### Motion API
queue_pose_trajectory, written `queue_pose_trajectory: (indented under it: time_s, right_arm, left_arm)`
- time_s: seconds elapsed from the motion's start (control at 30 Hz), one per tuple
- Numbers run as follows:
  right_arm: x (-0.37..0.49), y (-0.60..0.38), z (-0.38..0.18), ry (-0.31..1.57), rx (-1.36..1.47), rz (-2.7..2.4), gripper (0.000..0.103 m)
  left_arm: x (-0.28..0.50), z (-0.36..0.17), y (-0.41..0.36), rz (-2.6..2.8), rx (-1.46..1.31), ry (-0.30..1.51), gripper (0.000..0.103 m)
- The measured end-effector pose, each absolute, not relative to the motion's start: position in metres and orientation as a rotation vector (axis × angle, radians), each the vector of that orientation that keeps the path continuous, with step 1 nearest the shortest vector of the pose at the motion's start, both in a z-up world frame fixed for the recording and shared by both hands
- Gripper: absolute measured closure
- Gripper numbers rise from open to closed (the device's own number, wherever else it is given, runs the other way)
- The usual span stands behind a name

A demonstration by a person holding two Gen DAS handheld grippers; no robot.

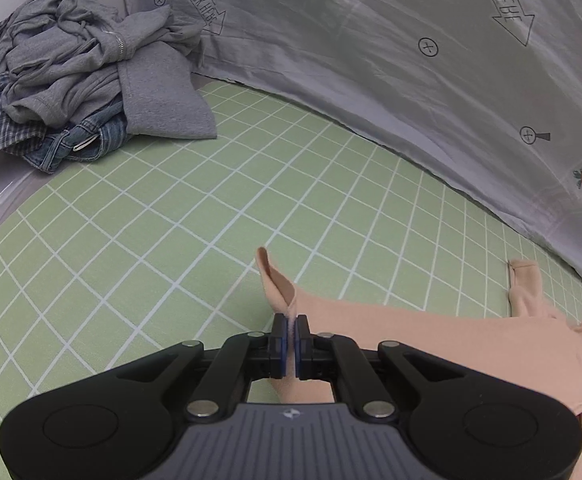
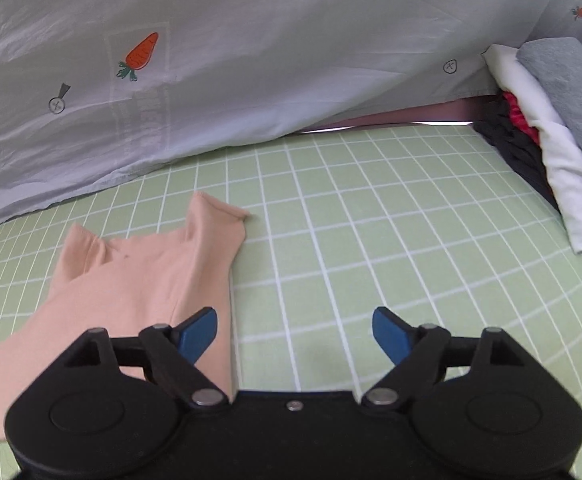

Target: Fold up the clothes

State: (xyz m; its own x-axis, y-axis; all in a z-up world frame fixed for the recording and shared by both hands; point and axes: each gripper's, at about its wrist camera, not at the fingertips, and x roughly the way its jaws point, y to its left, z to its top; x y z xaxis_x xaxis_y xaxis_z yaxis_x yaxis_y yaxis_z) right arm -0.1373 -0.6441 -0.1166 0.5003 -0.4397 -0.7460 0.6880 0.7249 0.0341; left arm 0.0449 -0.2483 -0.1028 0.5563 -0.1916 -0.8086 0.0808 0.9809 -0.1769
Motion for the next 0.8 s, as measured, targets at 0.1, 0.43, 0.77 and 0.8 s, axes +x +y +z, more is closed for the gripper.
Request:
queue_pose_trajectory:
  time_s: [0.1, 0.43, 0.77, 0.8]
  right_arm:
    - [-0.159, -0.618, -0.119, 0.79, 0.291, -0.748, 0.001]
    - [-0.203, -0.533, -0.118, 0.807, 0.18, -0.785, 0.004]
    - [-0.207, -0.462, -0.139, 0.812, 0.077, -0.674, 0.058]
    - [-0.208, -0.46, -0.142, 0.814, 0.088, -0.678, 0.065]
  left_arm:
    - [0.034, -0.097, -0.25, -0.177, -0.114, 0.97, 0.08]
    - [-0.025, -0.094, -0.204, -0.174, -0.066, 1.023, 0.03]
    - [-0.052, -0.092, -0.168, -0.24, 0.009, 1.022, 0.03]
    - [-0.054, -0.091, -0.164, -0.246, 0.015, 1.022, 0.03]
